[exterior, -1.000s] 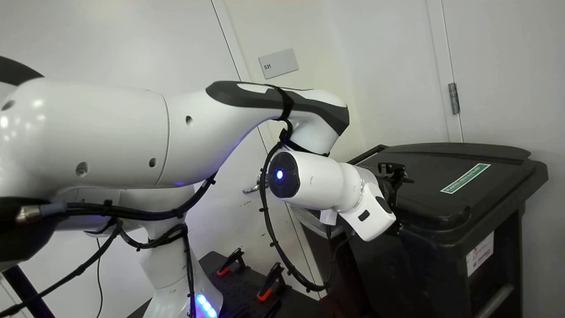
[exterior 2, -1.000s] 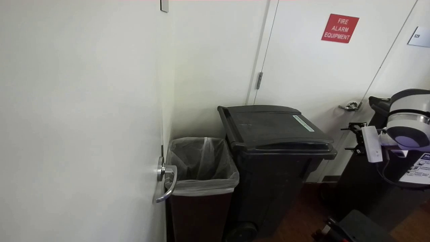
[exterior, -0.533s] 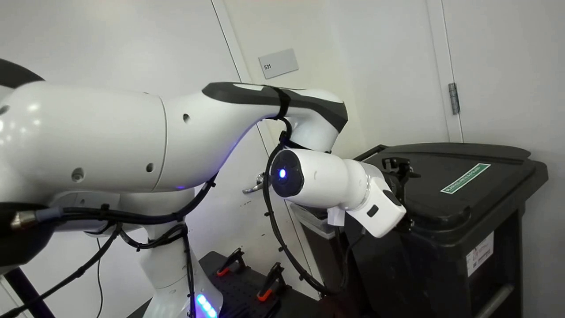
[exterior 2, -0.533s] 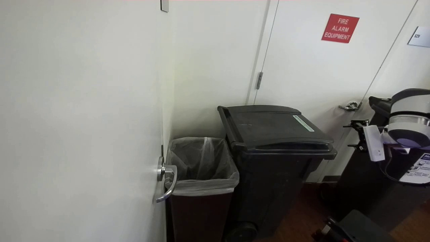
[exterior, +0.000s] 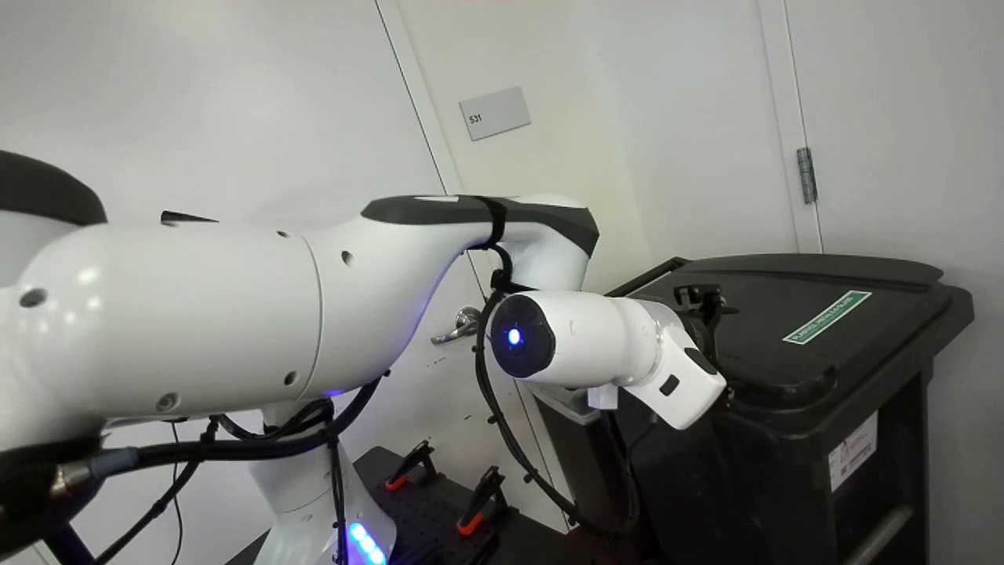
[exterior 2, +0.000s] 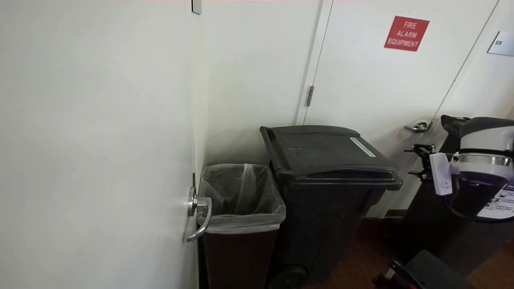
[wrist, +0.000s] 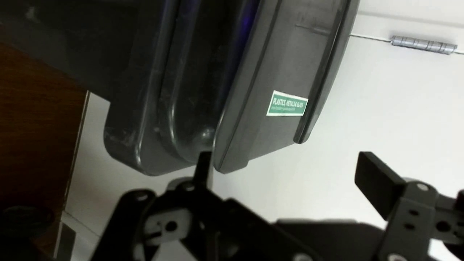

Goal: Open the lid of the black bin

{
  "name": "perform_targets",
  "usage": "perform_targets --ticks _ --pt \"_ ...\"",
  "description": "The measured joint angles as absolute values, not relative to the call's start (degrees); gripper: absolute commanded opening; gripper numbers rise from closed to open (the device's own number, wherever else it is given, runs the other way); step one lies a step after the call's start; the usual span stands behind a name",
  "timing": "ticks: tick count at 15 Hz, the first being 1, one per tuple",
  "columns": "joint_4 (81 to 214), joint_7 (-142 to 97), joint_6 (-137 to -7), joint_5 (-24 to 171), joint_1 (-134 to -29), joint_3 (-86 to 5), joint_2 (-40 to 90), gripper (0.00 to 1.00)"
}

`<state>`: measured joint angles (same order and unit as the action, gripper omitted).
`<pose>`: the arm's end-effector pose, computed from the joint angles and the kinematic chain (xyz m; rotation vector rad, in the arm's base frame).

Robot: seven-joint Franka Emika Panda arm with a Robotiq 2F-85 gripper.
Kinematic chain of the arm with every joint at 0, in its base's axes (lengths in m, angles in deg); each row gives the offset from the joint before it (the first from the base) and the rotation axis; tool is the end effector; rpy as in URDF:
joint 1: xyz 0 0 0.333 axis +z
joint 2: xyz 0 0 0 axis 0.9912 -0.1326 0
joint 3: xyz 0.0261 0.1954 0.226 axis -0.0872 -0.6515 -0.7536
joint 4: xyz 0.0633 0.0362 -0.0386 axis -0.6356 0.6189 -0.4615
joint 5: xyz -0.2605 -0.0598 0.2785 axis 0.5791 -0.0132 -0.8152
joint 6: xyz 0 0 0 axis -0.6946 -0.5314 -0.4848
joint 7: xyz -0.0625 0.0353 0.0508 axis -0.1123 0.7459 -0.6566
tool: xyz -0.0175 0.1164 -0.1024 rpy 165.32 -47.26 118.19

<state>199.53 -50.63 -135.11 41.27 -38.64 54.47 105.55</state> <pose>0.3056 -0.4222 0.2041 -1.6281 1.7045 -1.1509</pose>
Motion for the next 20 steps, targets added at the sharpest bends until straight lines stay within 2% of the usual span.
perform_targets --ticks 5,12,20 --pt "202.73 -38.89 -135.11 57.61 -37.81 59.51 107.81 1.00" --pt "202.62 -36.93 -135.17 62.03 -37.78 60.90 108.31 1.00" --pt "196.78 -36.43 -135.17 65.83 -36.95 64.30 108.72 1.00"
